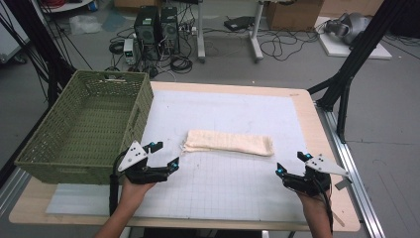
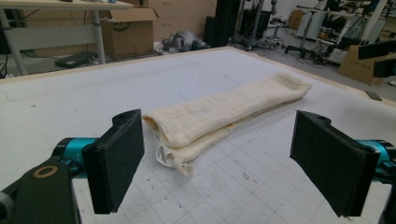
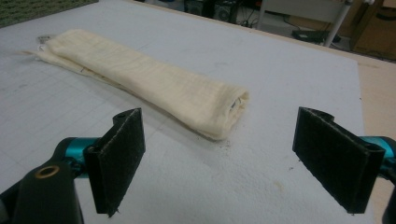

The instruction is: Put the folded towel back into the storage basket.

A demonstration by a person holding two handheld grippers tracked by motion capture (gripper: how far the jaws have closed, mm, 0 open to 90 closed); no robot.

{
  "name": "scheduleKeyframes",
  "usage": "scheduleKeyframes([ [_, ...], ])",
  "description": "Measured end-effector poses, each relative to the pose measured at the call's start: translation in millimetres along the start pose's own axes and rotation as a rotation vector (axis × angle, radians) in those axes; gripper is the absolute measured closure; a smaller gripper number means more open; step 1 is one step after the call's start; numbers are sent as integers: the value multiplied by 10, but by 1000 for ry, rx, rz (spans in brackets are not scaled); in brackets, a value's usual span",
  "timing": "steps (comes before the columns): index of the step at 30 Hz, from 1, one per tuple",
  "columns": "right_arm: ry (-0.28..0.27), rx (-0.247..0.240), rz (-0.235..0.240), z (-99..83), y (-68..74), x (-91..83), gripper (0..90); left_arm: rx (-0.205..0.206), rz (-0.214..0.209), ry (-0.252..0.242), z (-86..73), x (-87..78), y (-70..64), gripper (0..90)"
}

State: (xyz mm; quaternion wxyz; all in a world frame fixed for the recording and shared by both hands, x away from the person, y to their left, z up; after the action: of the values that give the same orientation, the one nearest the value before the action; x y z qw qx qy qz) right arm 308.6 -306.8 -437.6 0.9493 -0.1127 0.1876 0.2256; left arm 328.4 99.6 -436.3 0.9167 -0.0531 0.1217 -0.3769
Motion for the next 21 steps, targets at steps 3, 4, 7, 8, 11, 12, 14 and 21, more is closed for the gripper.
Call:
scheduleKeyframes([
  [3,0,-1,-2,-11,-12,-5,153,-3,-2,2,-5,9,3,176],
  [4,2,1,-2,-14,-12,-7,153,-5,-3,1,-7,13,0,176],
  [7,4,7,5,-17,-6,0,153,-4,-2,5,-13,17,1,176],
  [8,1,-2,6,-17,-12,8,153,-7,-4,4,-15,23,3,175],
  [11,6,4,13,-23,-4,17,153,-16,-9,8,-25,29,6,174],
  [12,6,5,16,-23,-2,18,153,-20,-17,8,-31,32,1,174],
  [14,6,0,17,-26,-5,18,153,-18,-16,9,-34,36,-3,174],
  [21,-6,2,14,-10,-9,-11,153,-8,-20,10,-28,30,-37,174],
])
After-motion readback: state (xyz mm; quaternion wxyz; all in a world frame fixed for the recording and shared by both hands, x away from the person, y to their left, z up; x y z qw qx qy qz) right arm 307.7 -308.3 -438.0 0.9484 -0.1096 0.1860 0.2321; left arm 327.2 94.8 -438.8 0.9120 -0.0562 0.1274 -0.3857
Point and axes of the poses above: each handheld gripper's, and its own axes: x roughly forward along the jaws, z roughly out of its top, y roughly to its left, the point moved 7 cm from there along x, roughly forward along the jaws, and after that the axes turned 5 degrees about -x, right-handed, at the moved point
